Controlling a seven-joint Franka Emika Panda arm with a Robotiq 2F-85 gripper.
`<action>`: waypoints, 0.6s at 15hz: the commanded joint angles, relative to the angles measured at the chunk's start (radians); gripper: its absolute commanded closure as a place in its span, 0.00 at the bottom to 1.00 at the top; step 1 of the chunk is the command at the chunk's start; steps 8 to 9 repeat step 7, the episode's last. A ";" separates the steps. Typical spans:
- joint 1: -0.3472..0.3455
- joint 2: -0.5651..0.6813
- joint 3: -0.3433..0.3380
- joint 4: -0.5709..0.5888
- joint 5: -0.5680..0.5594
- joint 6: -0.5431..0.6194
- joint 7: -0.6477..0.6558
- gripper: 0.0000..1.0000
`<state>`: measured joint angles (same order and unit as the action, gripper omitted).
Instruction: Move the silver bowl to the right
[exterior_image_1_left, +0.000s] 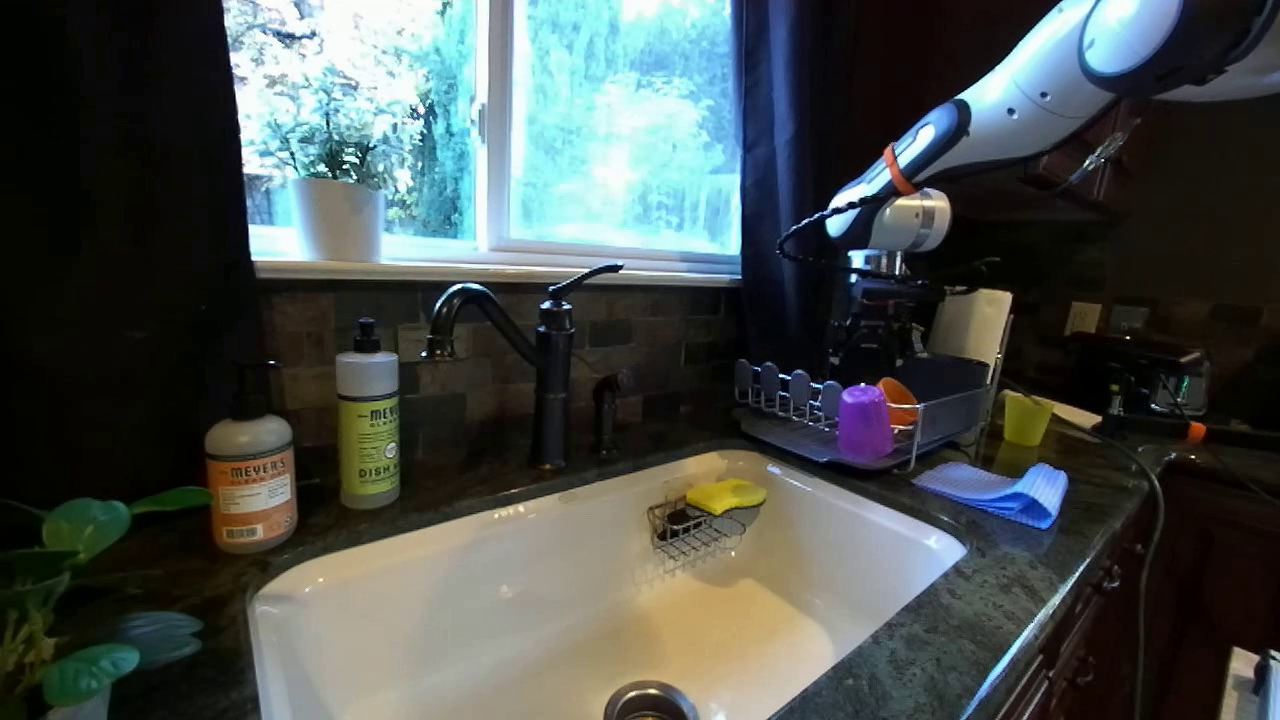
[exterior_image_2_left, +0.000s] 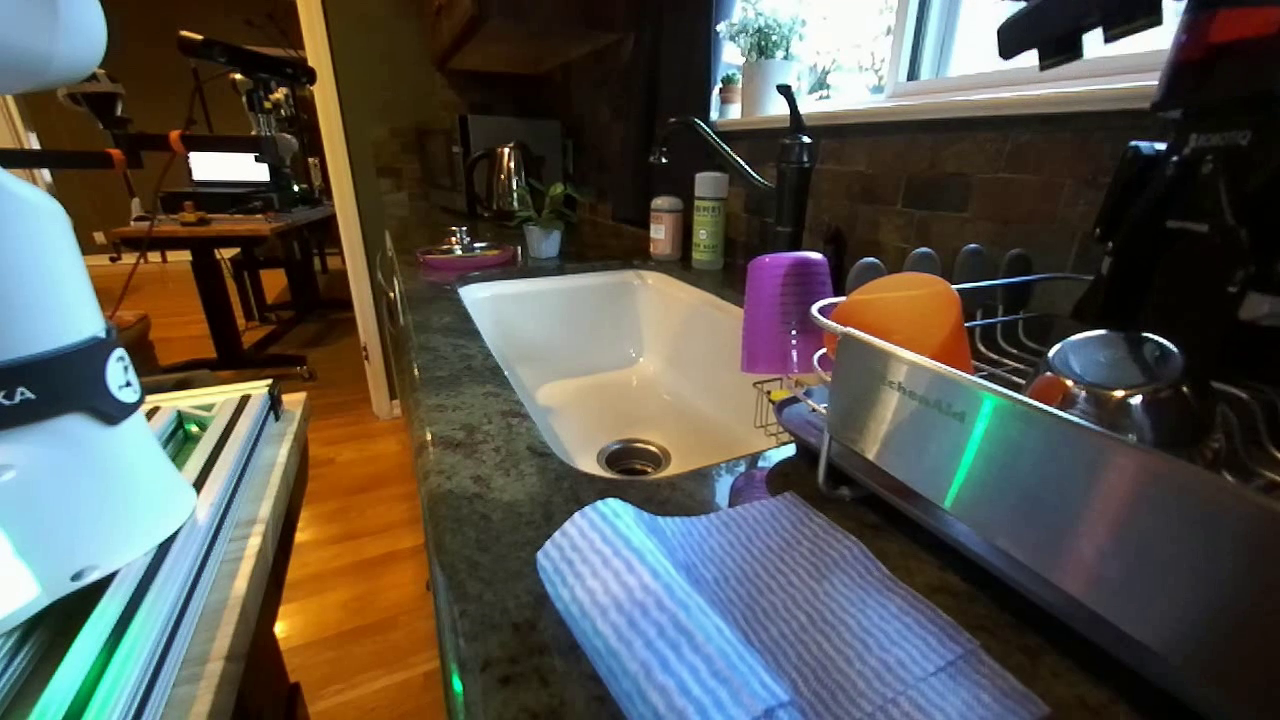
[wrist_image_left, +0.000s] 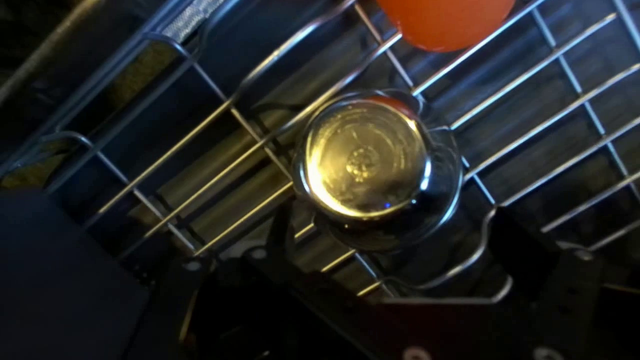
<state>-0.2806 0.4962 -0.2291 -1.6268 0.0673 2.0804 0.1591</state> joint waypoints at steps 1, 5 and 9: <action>0.055 -0.196 0.002 -0.182 -0.071 0.085 -0.027 0.00; 0.101 -0.393 0.031 -0.356 -0.182 0.054 -0.157 0.00; 0.092 -0.315 0.033 -0.257 -0.159 0.036 -0.137 0.00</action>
